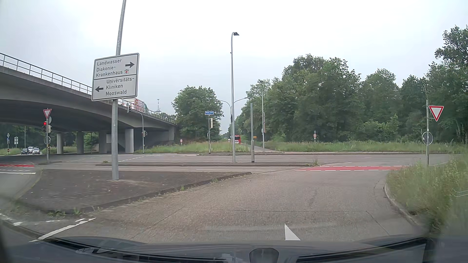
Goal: Follow the waypoints while adhering to traffic rules and regulations
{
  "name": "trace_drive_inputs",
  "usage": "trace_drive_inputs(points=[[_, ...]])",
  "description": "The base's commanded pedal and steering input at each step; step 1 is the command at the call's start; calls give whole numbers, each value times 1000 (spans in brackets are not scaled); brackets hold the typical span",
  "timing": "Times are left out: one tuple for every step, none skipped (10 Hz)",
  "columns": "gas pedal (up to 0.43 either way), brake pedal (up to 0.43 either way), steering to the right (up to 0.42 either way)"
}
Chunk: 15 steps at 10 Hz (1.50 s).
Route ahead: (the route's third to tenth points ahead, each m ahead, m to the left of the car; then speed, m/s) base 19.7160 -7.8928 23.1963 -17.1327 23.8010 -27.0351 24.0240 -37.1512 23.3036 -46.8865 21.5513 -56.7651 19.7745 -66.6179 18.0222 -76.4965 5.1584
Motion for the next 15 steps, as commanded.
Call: trace_drive_inputs(points=[[0,171,114],[0,171,135],[0,171,156],[0,171,173],[0,177,182],[0,177,193],[0,177,204],[0,183,210],[0,183,218],[0,177,225],[0,177,229],[0,171,234],[0,159,239],[0,152,243],[0,152,244]])
